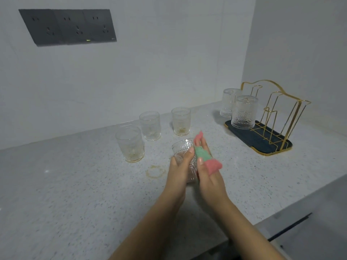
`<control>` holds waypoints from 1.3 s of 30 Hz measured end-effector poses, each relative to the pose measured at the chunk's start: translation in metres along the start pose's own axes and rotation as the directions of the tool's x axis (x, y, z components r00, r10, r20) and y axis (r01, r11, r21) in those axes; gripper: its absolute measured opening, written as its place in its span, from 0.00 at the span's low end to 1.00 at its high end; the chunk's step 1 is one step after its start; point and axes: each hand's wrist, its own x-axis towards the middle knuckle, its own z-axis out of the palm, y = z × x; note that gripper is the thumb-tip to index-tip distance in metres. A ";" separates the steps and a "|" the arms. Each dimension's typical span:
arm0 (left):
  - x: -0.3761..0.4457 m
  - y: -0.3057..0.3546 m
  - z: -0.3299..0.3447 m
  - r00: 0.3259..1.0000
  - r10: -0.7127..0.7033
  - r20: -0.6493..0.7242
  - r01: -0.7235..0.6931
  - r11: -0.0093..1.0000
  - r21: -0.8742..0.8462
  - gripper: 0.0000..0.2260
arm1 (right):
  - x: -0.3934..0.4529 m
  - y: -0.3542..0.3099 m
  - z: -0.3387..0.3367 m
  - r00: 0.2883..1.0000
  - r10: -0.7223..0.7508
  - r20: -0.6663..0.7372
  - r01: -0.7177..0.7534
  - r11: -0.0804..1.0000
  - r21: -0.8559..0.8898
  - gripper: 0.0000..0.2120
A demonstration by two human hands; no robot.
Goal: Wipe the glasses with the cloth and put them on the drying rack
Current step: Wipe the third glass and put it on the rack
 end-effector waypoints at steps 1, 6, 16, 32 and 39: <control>-0.001 0.001 -0.002 1.000 0.017 0.023 -0.017 1.000 0.014 0.38 | 0.006 0.000 -0.002 1.000 -0.007 0.026 0.008 0.999 -0.047 0.21; -0.009 0.001 -0.008 0.993 0.055 0.103 -0.052 0.998 -0.032 0.25 | 0.027 -0.005 -0.011 0.902 0.422 0.096 -0.431 0.856 0.285 0.22; -0.019 0.006 -0.004 0.984 0.093 0.151 -0.090 0.996 -0.025 0.09 | 0.010 -0.023 -0.008 0.989 0.144 -0.031 -0.145 0.989 -0.029 0.23; -0.031 0.014 -0.002 0.972 0.088 0.219 -0.078 0.995 -0.056 0.33 | 0.015 -0.034 -0.025 0.907 0.420 0.027 -0.418 0.890 0.185 0.18; -0.031 0.021 -0.006 0.969 0.144 0.201 -0.173 0.975 0.137 0.36 | 0.010 -0.026 -0.020 0.931 0.361 -0.059 -0.351 0.926 0.136 0.24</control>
